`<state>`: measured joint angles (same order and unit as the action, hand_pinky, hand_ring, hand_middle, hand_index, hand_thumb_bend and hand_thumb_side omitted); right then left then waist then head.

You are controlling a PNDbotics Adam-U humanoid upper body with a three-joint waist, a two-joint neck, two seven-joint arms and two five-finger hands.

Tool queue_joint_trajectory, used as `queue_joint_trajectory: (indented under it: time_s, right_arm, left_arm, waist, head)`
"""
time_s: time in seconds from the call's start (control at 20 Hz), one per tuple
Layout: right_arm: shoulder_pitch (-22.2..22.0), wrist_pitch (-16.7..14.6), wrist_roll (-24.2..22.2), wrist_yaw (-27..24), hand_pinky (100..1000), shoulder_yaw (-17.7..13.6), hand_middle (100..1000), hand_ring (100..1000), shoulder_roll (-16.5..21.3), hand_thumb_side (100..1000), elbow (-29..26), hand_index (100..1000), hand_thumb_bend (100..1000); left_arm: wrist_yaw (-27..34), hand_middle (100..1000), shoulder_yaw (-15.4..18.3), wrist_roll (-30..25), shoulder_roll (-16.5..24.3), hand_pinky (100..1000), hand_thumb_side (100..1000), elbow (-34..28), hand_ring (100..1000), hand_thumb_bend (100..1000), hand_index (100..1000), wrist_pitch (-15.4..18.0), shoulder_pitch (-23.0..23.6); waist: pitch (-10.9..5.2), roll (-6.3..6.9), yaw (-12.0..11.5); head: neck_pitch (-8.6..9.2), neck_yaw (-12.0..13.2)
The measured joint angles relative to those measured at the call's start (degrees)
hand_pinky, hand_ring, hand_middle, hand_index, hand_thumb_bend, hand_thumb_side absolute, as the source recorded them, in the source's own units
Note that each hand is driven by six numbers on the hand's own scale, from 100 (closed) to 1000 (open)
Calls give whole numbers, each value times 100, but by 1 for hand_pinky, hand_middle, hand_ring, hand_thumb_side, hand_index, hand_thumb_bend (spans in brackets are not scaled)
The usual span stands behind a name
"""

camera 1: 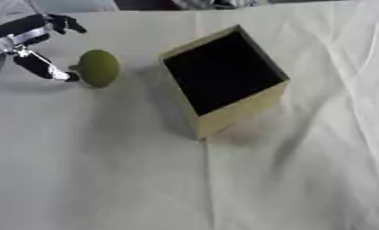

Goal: Pick up objects on the table and place them in the box.

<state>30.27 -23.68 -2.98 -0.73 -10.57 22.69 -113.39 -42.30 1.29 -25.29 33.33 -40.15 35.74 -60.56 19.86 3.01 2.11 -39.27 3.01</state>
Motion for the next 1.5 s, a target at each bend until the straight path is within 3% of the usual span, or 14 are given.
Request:
queue_joint_trajectory:
  time_s: [0.25,0.9,1.35,1.45,1.5]
  right_arm:
    - [28,1,-1,-19,846,0,616,835,-28,440,0,738,100]
    - [64,7,-16,-41,849,0,613,838,-72,462,0,738,100]
    - [71,19,-29,-41,851,-4,612,841,-84,467,0,738,100]
    - [69,22,-30,-41,852,-10,612,842,-84,469,0,738,100]
    - [66,24,-31,-41,852,-16,612,842,-84,469,0,738,100]
  left_arm:
    - [18,814,71,-66,-28,857,145,125,1000,627,894,-137,-27]
    - [-357,782,243,392,-131,832,106,405,1000,578,883,-555,-107]
    - [-29,677,253,-22,-187,746,100,445,942,367,811,-449,-123]
    - [98,643,253,-146,-220,706,100,445,908,259,783,-406,-123]
    - [153,634,253,-199,-225,698,100,443,899,246,775,-390,-123]
  waist:
    - [38,6,37]
    - [153,8,142]
    - [189,25,173]
    - [189,26,173]
    - [189,25,174]
  head:
    - [2,20]
    - [56,102]
    - [56,123]
    - [56,123]
    - [56,123]
